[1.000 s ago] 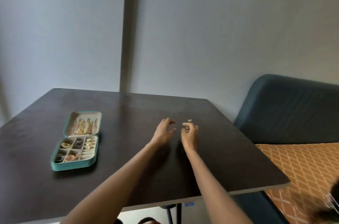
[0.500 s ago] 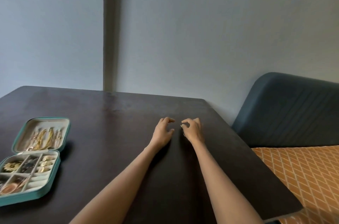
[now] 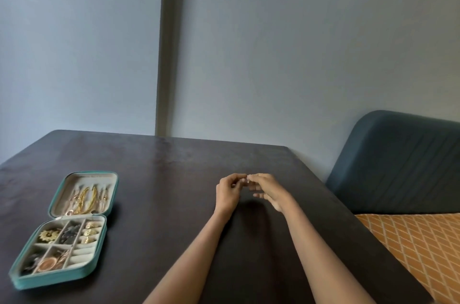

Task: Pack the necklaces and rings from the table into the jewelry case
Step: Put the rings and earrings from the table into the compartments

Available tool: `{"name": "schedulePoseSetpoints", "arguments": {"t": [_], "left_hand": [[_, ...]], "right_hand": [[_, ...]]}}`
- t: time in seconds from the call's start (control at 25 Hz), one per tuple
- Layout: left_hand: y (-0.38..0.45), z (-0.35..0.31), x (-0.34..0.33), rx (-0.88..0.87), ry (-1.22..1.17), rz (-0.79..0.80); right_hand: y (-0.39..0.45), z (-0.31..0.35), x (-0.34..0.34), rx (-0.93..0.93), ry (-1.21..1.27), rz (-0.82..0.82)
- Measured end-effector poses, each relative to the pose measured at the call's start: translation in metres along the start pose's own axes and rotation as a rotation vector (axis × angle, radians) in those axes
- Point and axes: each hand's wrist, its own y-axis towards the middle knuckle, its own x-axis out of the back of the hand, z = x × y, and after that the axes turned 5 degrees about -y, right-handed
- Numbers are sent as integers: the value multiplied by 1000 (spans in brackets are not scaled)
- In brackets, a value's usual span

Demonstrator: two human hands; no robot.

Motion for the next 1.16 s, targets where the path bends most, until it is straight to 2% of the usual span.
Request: {"name": "schedulePoseSetpoints", "arguments": {"t": [0.08, 0.16, 0.28, 0.4, 0.52, 0.72, 0.88, 1.04, 1.16], "left_hand": [[-5, -1, 4, -8, 5, -28], [-10, -1, 8, -6, 15, -6], [-16, -3, 15, 27, -51, 30], [-23, -8, 25, 149, -190, -31], [-28, -13, 40, 210, -295, -55], [-33, -40, 85, 189, -338, 89], [-36, -57, 132, 205, -130, 258], [-42, -79, 188, 233, 99, 359], [-48, -92, 229, 232, 312, 407]], "right_hand": [[-10, 3, 2, -59, 58, 121], [-15, 4, 0, -88, 101, 151], [-24, 4, -12, -26, 184, 50], [-33, 6, -26, 139, 203, -81], [-42, 13, -39, 205, 118, -76], [-58, 29, -62, 250, 251, -68], [-69, 38, -87, 288, 307, -29], [-81, 41, -132, 302, 398, -3], [-88, 45, -169, 342, 358, 40]]}}
